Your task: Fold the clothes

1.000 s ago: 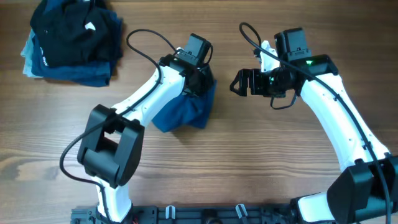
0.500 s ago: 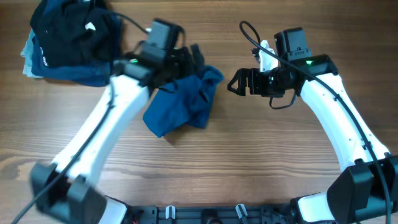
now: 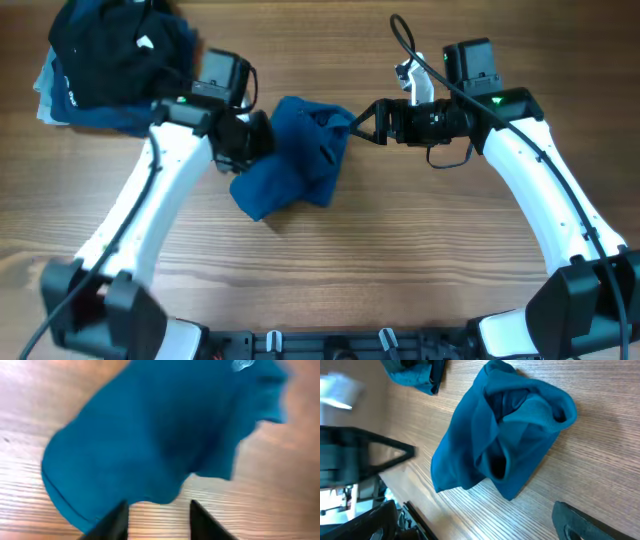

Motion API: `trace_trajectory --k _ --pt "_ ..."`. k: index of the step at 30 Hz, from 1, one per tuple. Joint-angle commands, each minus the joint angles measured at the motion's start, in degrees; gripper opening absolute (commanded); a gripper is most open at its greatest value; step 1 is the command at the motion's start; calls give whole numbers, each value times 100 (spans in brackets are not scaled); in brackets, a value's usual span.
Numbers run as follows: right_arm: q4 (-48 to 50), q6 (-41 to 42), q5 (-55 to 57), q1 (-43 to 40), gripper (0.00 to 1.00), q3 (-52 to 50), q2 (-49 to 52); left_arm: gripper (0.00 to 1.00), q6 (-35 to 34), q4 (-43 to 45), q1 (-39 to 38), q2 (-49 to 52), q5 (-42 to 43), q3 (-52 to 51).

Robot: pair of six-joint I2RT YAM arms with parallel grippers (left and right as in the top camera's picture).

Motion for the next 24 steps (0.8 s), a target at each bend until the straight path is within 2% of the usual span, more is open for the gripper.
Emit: trace_trajectory --k 1,3,10,17,21,24 --pt "4 39 -197 20 100 15 85 9 17 367 17 424 236 -116" --pt "4 39 -195 20 99 15 85 4 13 743 17 627 245 -116" --pt "-48 35 -195 20 99 15 85 4 83 1919 68 1694 494 -116" --pt "-208 -116 -175 20 99 15 85 4 444 2256 575 2887 470 -116" --pt "-203 -114 -177 20 99 15 85 4 514 2133 837 2634 767 -85" --pt "-142 -111 -177 20 100 15 85 4 535 1845 896 2009 793 -59"
